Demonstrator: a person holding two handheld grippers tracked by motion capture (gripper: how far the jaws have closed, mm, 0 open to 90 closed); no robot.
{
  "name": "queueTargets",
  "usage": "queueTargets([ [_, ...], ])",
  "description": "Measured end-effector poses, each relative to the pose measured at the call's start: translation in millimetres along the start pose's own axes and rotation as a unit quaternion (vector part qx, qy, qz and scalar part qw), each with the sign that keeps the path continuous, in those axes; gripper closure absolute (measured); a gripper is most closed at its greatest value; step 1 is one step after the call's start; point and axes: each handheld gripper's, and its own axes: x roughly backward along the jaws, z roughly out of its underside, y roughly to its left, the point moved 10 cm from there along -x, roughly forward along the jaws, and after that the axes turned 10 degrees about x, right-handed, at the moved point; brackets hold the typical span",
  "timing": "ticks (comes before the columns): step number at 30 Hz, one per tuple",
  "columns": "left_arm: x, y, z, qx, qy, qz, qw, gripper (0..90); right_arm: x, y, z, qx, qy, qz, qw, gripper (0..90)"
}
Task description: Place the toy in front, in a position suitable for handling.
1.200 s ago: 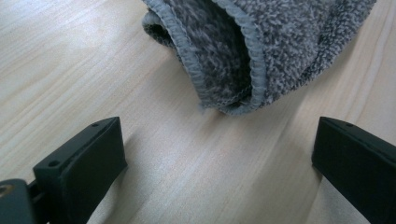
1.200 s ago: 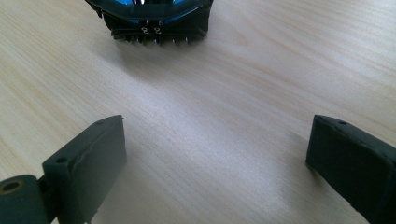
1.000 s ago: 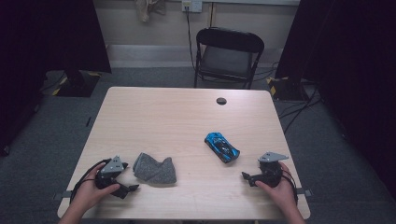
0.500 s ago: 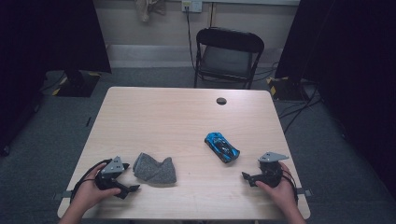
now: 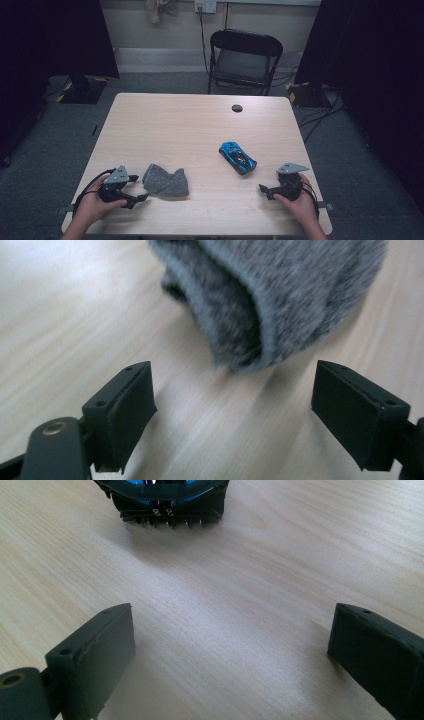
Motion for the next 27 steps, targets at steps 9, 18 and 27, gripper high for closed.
queueTargets([
  [9,-0.7,-32.7,-46.4,-0.074,-0.019,0.024,0.9968,16.1,0.1,0.2,0.1,-0.001,0.0,0.0,1.0,4.2],
  [18,-36.3,-49.9,-59.8,-0.122,0.019,0.038,0.9917,16.6,0.1,0.2,0.1,-0.001,0.0,0.0,1.0,4.2],
  [27,-51.2,-44.9,-42.6,-0.112,0.047,0.042,0.9917,16.1,0.1,0.1,0.1,-0.001,0.0,0.0,1.0,4.2],
])
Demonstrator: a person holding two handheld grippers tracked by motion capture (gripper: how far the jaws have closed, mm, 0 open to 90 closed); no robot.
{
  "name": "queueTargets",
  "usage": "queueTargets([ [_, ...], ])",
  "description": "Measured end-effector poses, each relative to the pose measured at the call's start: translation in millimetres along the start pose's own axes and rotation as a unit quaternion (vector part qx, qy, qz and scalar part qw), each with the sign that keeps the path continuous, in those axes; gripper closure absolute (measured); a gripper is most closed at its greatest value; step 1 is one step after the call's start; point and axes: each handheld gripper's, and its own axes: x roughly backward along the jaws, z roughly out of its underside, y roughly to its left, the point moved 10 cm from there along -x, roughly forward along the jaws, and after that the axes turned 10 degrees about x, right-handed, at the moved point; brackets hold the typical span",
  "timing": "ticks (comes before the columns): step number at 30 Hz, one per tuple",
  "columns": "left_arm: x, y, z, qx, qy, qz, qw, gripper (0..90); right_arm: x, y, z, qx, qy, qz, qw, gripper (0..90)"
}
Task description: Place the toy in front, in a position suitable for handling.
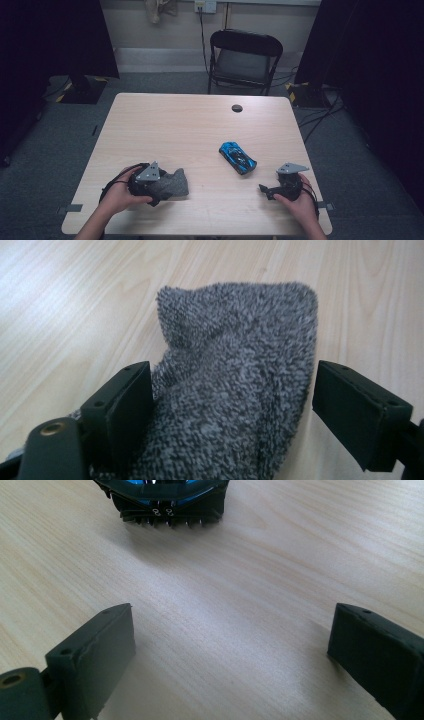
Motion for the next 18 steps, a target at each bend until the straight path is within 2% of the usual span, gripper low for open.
queueTargets([
  [7,-4.2,1.1,4.9,0.006,0.001,0.001,1.0,15.8,0.1,0.0,0.0,0.0,0.0,0.0,1.0,4.3],
  [8,-4.2,1.5,5.2,0.012,0.001,-0.001,0.9999,16.2,0.2,-0.1,0.2,0.001,0.0,-0.001,1.0,4.3],
  [9,-4.0,1.6,5.5,0.018,0.001,0.0,0.9998,17.9,0.3,-0.1,0.3,0.001,0.0,-0.001,1.0,4.4],
  [12,-3.9,3.9,6.1,0.018,0.001,-0.008,0.9998,24.9,0.4,-0.2,0.2,0.0,0.0,0.001,1.0,4.5],
  [14,-3.4,5.3,6.4,0.023,0.001,-0.011,0.9997,29.1,1.1,-0.3,-0.1,0.003,0.002,0.0,1.0,6.6],
  [16,-3.8,5.5,6.7,0.024,0.001,-0.011,0.9996,30.1,2.8,-1.1,-0.9,0.003,0.006,-0.004,1.0,13.9],
  [18,-4.8,6.4,6.9,0.026,-0.001,-0.012,0.9996,31.1,5.1,-1.7,-5.0,-0.003,-0.007,-0.012,0.9999,15.4],
])
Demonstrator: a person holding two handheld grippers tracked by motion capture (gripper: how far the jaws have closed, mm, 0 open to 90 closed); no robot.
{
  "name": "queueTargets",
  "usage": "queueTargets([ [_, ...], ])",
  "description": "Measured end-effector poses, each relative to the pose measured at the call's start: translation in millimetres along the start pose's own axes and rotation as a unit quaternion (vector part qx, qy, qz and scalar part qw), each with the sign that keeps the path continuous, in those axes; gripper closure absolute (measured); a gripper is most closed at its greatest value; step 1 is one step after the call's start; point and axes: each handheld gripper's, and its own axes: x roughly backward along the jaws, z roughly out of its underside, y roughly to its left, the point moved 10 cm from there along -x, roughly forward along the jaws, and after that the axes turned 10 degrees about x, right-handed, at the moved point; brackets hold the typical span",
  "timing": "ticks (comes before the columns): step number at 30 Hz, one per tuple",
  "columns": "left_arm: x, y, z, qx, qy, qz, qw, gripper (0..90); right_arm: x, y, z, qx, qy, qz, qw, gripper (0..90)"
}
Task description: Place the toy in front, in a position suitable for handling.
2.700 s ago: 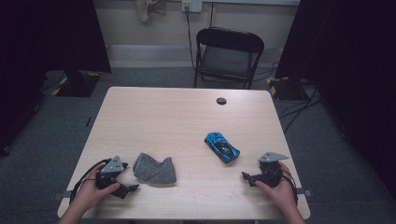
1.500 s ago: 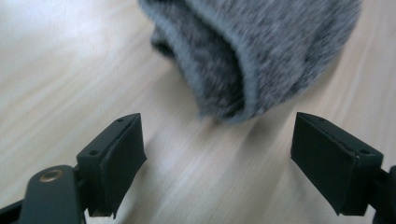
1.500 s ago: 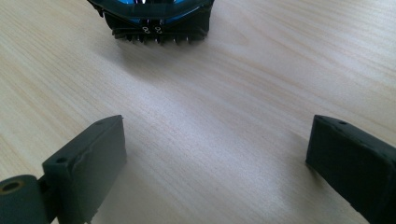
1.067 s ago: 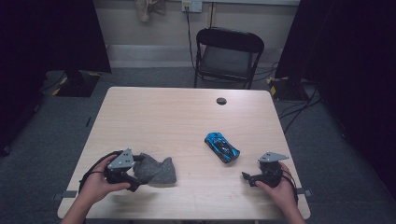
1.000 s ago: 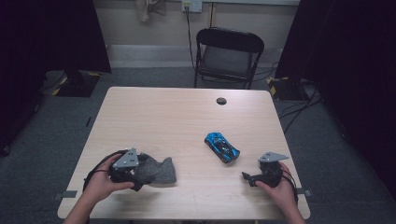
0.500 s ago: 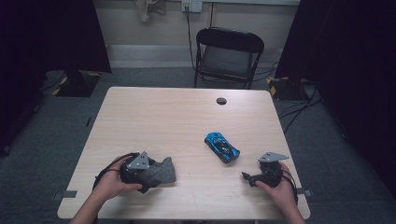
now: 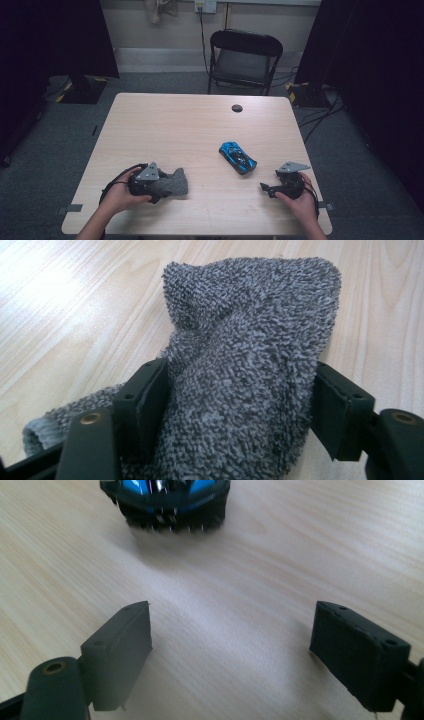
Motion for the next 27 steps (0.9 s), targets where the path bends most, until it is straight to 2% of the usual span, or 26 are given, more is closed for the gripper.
queueTargets([
  [3,-0.7,0.2,-0.2,0.0,-0.001,0.0,1.0,31.2,2.4,-1.2,-3.8,-0.016,0.003,-0.008,0.9998,14.3],
  [10,-0.6,0.2,0.1,0.005,-0.005,0.001,1.0,31.1,0.3,3.4,-17.4,-0.028,-0.002,-0.032,0.9991,14.3],
  [15,-1.5,-0.8,0.2,0.007,-0.01,0.001,0.9999,29.9,-2.0,7.0,-36.7,-0.022,-0.011,-0.039,0.9989,14.1],
  [18,-1.6,-0.5,0.3,0.003,-0.006,-0.001,1.0,29.9,-4.9,9.2,-49.6,-0.03,-0.017,-0.047,0.9983,13.9],
  [20,-1.8,-0.5,0.3,0.002,-0.007,-0.002,1.0,29.8,-7.9,9.9,-58.2,-0.029,-0.021,-0.05,0.9981,13.4],
  [22,-1.7,-0.4,0.5,0.003,-0.008,-0.002,1.0,29.9,-11.9,8.4,-64.3,-0.027,-0.021,-0.042,0.9985,13.5],
  [27,-2.0,-0.8,0.5,0.004,-0.013,0.0,0.9999,29.9,-28.8,9.6,-79.0,-0.029,-0.022,-0.05,0.9981,13.1],
])
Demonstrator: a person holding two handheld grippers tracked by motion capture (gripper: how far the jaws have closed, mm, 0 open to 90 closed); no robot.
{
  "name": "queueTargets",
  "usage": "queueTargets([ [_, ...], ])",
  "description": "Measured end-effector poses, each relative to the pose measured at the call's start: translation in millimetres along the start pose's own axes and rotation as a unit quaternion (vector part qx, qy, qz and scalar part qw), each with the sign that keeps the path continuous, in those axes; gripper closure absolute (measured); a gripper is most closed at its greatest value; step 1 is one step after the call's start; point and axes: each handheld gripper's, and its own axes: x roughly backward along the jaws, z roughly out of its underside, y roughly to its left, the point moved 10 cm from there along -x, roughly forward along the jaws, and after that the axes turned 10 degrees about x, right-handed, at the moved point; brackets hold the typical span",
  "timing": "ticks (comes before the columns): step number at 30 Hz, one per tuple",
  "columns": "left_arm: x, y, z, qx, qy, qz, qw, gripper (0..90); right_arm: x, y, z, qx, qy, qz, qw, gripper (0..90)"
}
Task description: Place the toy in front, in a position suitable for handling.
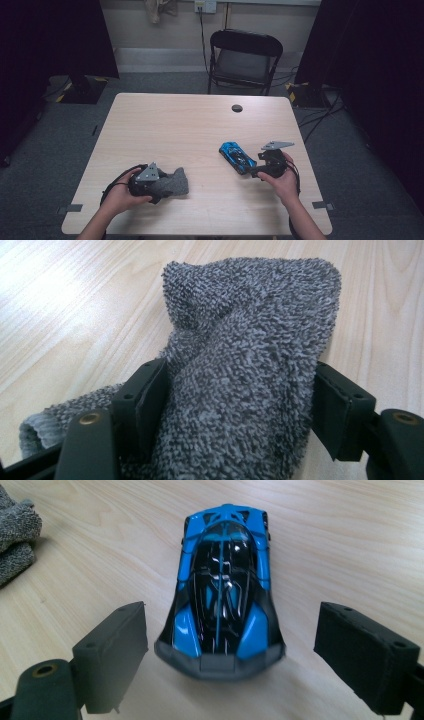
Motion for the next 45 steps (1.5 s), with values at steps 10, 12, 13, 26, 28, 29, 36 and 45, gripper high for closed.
queueTargets([
  [10,-0.8,0.7,-0.3,-0.003,0.004,-0.001,1.0,29.9,-28.3,-0.5,-8.6,0.007,0.015,0.002,0.9999,13.1],
  [12,-1.0,0.5,-0.3,-0.005,0.004,-0.001,1.0,29.8,-33.0,-1.8,-10.0,0.004,0.018,0.004,0.9998,13.1],
  [13,-1.0,0.5,-0.2,-0.005,0.004,-0.001,1.0,29.8,-35.2,-2.6,-11.1,0.005,0.017,0.006,0.9998,13.1],
  [26,-1.3,1.0,-0.5,-0.006,0.007,0.0,1.0,29.7,-63.3,1.8,-16.4,0.011,0.038,0.012,0.9992,13.2],
  [28,-1.4,0.7,-0.5,-0.006,0.007,0.001,1.0,29.7,-66.3,1.9,-16.2,0.011,0.04,0.019,0.999,13.4],
  [29,-1.4,0.9,-0.6,-0.006,0.007,0.001,1.0,29.7,-67.4,2.2,-17.0,0.013,0.036,0.021,0.999,13.8],
  [36,-1.6,0.8,-0.6,-0.006,0.006,0.003,1.0,29.7,-74.9,2.3,-14.9,0.02,0.045,0.035,0.9982,13.9],
  [45,-1.7,0.8,-0.7,-0.008,0.006,0.002,0.9999,29.7,-75.0,3.0,-13.3,0.039,0.045,0.053,0.9968,17.9],
])
